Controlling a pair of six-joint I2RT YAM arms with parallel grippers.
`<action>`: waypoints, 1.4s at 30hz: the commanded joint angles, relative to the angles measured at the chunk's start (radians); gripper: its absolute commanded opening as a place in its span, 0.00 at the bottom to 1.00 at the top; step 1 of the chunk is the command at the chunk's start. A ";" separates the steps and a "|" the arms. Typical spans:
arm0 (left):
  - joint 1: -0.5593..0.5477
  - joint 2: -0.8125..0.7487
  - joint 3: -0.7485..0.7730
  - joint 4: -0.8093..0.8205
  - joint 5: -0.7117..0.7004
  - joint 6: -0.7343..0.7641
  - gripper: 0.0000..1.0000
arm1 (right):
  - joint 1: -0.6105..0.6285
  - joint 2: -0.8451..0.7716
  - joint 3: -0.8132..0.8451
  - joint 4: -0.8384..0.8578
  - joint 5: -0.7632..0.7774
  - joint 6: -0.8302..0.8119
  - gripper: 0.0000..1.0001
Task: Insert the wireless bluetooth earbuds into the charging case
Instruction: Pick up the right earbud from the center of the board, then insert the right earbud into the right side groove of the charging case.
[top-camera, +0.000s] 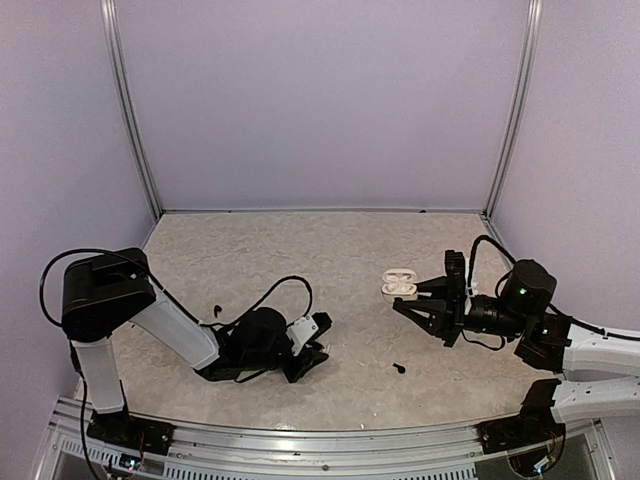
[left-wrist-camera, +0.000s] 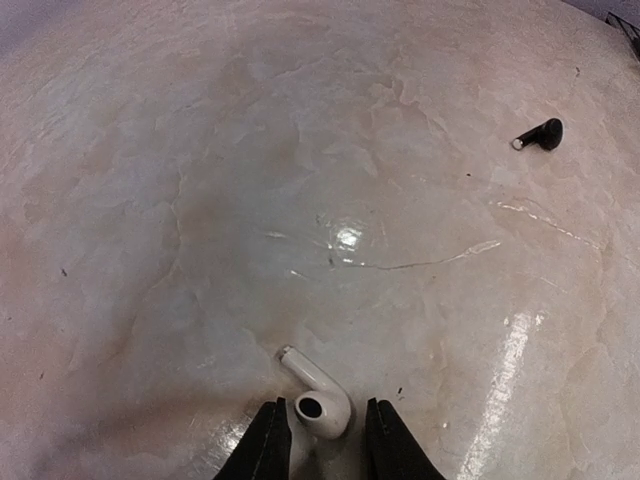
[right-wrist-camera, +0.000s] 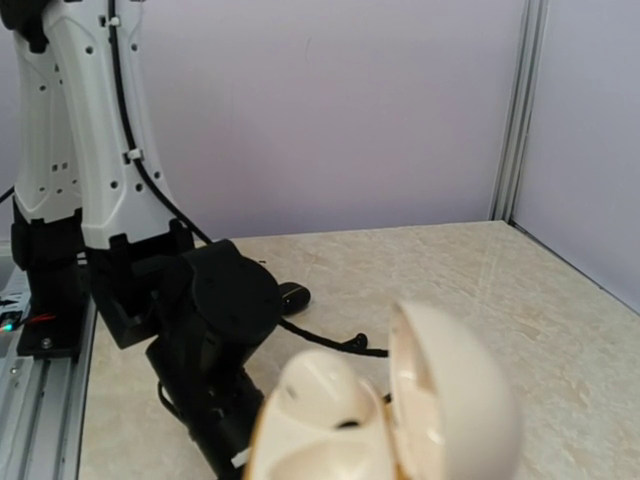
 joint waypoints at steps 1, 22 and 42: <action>0.011 0.041 0.014 -0.067 -0.061 0.011 0.26 | -0.006 -0.008 -0.003 0.005 0.006 -0.002 0.00; -0.027 -0.330 0.017 -0.360 0.049 -0.185 0.04 | -0.005 0.085 -0.032 0.164 0.066 -0.098 0.00; -0.066 -0.586 0.385 -0.742 0.519 -0.505 0.03 | 0.041 0.275 0.000 0.343 0.144 -0.447 0.00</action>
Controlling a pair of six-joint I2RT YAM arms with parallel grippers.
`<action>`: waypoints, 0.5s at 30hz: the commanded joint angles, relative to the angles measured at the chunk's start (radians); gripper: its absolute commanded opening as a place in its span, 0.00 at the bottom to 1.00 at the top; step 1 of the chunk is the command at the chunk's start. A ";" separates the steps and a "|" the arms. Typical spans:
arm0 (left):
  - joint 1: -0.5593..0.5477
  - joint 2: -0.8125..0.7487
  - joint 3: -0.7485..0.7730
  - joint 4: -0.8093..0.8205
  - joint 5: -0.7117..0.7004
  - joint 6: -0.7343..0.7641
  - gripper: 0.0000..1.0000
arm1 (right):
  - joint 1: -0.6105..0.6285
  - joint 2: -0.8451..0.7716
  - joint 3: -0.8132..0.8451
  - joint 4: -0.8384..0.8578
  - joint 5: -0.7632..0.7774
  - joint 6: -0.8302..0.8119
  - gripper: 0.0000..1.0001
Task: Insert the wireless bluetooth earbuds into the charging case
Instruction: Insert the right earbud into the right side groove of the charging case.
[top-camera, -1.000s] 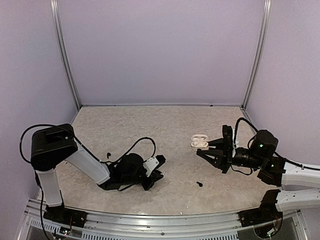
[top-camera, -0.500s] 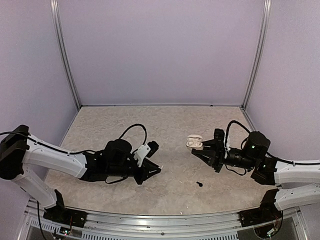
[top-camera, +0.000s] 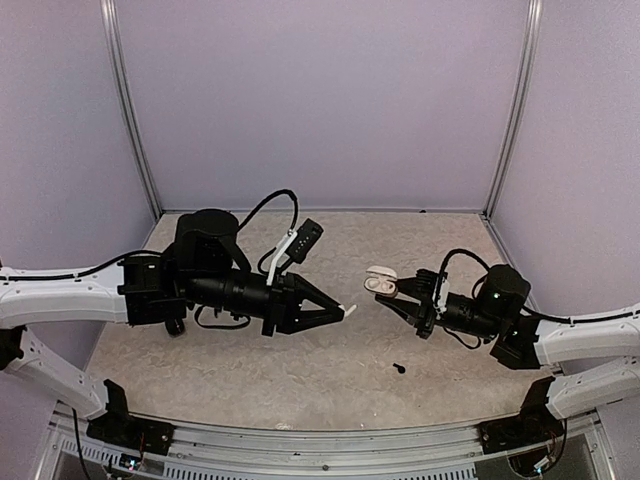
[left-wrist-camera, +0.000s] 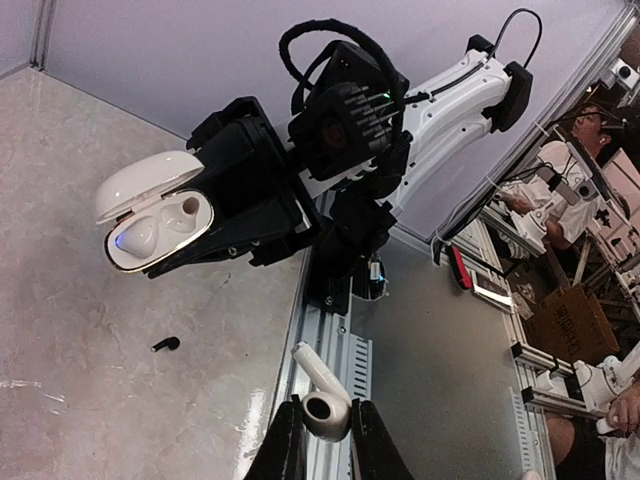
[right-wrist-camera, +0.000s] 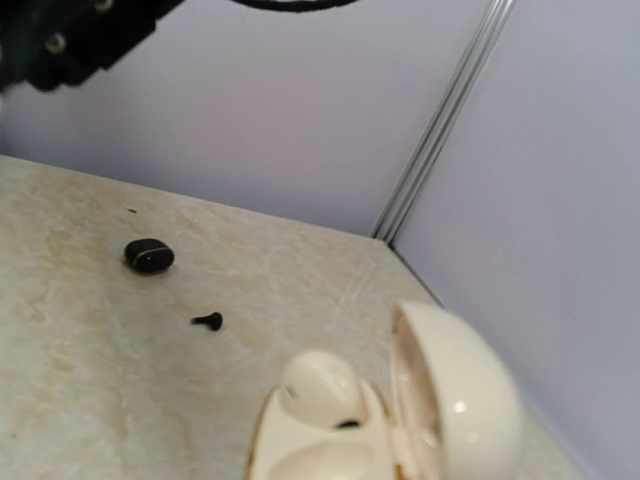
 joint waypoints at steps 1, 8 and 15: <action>-0.001 0.041 0.071 -0.089 0.105 -0.125 0.03 | 0.038 0.018 0.028 0.036 0.040 -0.114 0.00; 0.013 0.097 0.118 -0.062 0.172 -0.264 0.03 | 0.095 0.030 0.054 0.009 0.104 -0.206 0.00; 0.035 0.124 0.133 -0.006 0.170 -0.376 0.02 | 0.141 0.031 0.060 -0.017 0.140 -0.241 0.00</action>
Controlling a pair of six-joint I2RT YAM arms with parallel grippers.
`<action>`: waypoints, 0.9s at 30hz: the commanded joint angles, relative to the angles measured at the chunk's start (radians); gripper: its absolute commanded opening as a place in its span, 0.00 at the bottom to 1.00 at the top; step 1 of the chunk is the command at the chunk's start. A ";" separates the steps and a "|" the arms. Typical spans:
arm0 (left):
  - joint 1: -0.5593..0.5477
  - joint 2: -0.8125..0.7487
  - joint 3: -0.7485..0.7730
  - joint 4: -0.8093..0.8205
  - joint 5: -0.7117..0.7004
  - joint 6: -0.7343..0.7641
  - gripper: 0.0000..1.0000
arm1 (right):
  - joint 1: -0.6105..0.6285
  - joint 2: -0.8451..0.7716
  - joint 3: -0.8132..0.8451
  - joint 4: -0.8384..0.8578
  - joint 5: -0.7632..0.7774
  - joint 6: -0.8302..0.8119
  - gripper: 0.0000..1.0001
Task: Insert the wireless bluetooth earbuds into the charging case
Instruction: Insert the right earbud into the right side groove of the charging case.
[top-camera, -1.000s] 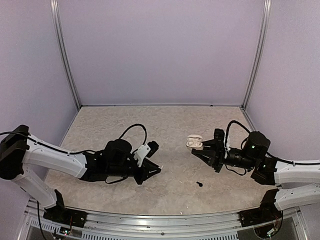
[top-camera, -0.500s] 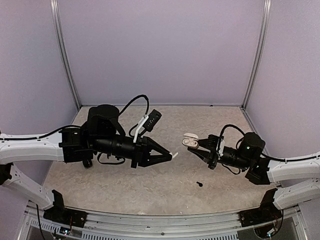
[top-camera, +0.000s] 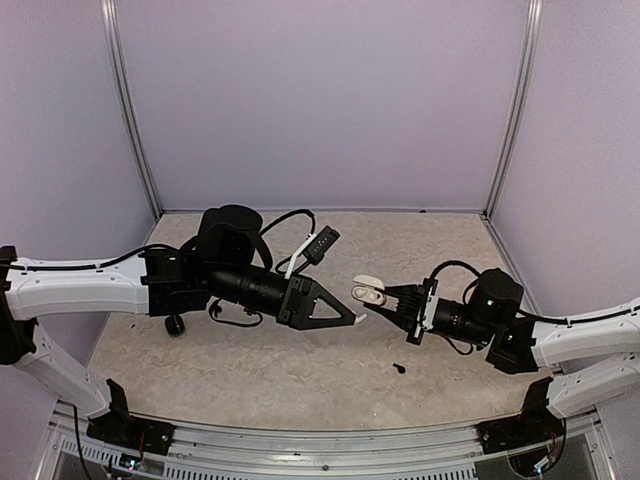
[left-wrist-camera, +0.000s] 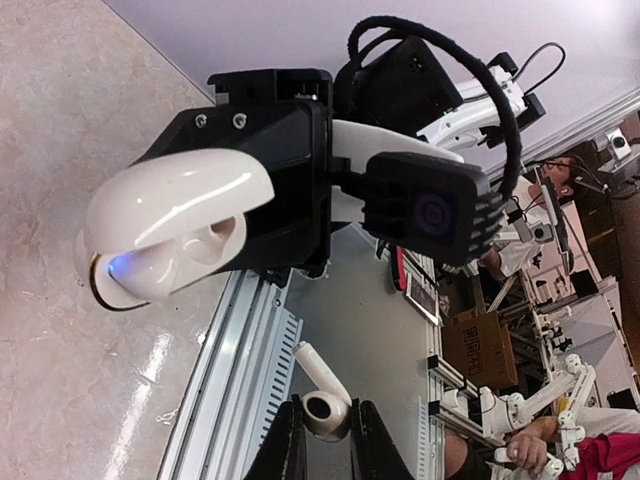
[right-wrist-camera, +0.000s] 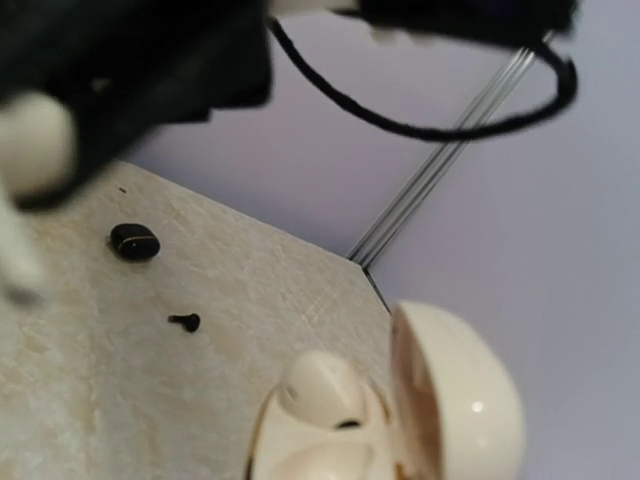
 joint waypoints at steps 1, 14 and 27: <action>0.012 0.014 0.039 0.051 0.012 -0.101 0.02 | 0.035 0.003 0.029 -0.015 0.047 -0.038 0.00; 0.048 0.031 0.032 0.051 -0.042 -0.196 0.02 | 0.074 0.028 0.038 -0.021 0.099 -0.061 0.00; 0.047 0.066 0.047 0.041 -0.039 -0.208 0.01 | 0.082 0.038 0.041 -0.022 0.127 -0.055 0.00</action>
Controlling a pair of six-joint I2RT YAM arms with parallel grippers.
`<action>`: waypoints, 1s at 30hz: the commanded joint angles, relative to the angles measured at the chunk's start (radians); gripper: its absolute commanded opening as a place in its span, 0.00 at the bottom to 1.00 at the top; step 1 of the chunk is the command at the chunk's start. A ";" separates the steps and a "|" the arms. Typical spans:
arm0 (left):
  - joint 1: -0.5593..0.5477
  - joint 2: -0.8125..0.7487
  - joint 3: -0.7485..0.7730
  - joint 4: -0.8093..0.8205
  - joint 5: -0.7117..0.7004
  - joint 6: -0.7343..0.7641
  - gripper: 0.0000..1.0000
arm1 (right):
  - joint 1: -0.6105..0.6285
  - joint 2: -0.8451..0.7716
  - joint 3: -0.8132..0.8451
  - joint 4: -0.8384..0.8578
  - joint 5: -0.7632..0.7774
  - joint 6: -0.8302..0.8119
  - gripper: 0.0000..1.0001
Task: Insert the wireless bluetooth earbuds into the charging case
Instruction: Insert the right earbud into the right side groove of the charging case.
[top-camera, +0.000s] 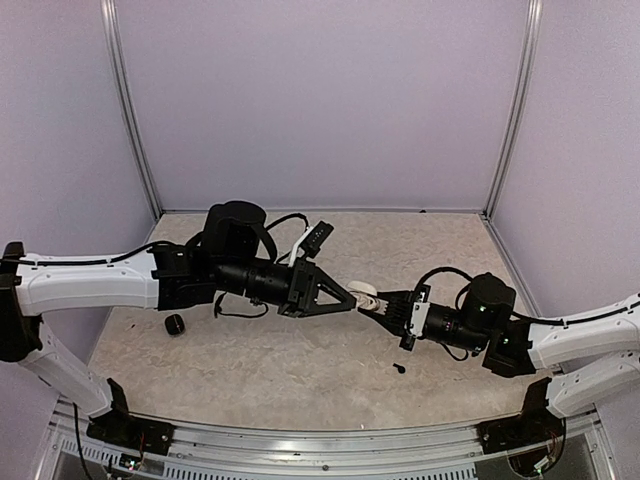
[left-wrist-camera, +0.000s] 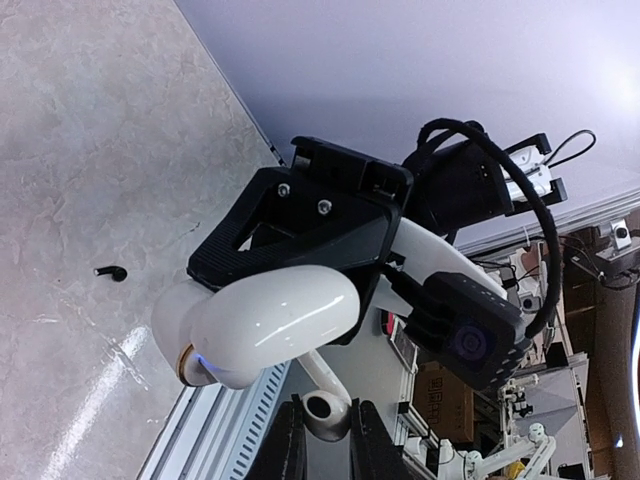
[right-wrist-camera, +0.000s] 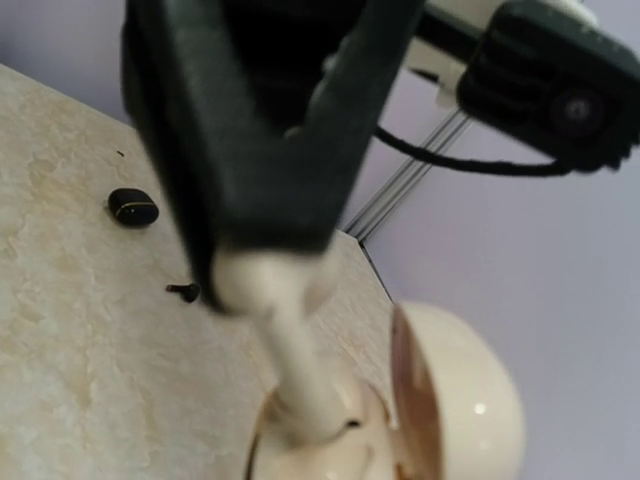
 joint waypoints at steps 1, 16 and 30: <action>-0.007 0.025 0.032 0.006 -0.003 0.004 0.01 | 0.011 0.010 0.028 0.008 0.019 0.002 0.00; -0.011 0.047 0.027 0.035 -0.016 -0.052 0.01 | 0.029 0.017 0.035 -0.013 0.029 -0.017 0.00; -0.013 0.069 0.032 -0.003 -0.063 -0.093 0.02 | 0.050 0.016 0.045 -0.025 0.070 -0.035 0.00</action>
